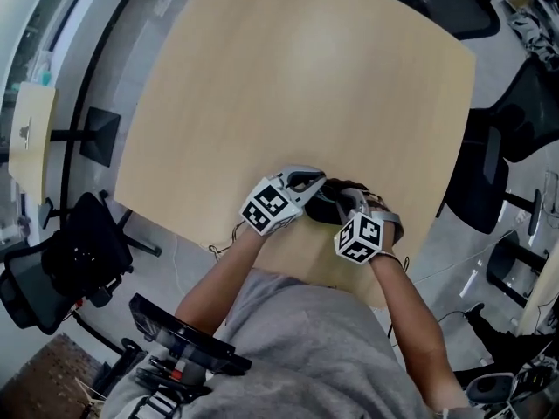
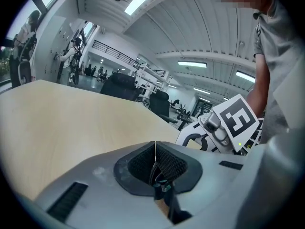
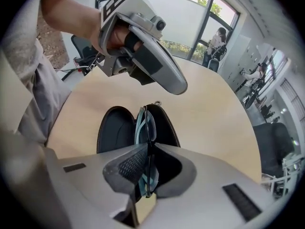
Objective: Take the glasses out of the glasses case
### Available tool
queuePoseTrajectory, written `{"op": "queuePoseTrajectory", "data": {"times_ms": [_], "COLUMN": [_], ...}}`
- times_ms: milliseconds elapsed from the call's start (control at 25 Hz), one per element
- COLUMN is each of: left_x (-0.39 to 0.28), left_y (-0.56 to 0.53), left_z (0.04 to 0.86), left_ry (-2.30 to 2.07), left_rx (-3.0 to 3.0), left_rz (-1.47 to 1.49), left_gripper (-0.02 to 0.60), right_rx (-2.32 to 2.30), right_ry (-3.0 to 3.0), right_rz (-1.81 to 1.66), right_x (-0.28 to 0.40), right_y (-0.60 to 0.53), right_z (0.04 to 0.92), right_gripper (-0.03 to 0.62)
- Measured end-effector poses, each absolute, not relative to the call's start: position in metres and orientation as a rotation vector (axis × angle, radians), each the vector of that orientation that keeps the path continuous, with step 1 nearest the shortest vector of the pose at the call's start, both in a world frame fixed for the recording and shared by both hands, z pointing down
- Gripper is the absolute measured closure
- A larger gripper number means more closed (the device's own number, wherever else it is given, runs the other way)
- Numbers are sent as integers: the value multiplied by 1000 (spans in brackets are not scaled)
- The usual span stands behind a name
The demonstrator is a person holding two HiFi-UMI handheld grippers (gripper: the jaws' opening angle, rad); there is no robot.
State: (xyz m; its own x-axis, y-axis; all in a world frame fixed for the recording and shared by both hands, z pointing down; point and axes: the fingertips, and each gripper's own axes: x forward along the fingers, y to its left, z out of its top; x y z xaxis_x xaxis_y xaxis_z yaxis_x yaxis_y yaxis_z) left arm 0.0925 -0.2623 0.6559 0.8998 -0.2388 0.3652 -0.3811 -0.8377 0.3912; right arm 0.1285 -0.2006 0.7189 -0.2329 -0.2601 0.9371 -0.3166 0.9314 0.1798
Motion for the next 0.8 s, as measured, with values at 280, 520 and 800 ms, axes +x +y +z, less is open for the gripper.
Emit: {"op": "queuePoseTrajectory", "data": {"times_ms": [280,520,800], "left_x": [66,63,56], "left_y": [-268,-260,-245], "left_z": [634,607,583], "left_ry": [-506,-523,-543], "left_rx": [2621,2664,2707], "left_rz": [381,353,345], "left_gripper": [575,575,575], "right_rx": [522,624,736], "right_ry": [-1865,-1893,-1920], "right_rz": [73,80,70], "right_x": [122,130,142], "right_y": [-197,-191,-179], "right_z": [686,653,617], "right_gripper": [549,549,549]}}
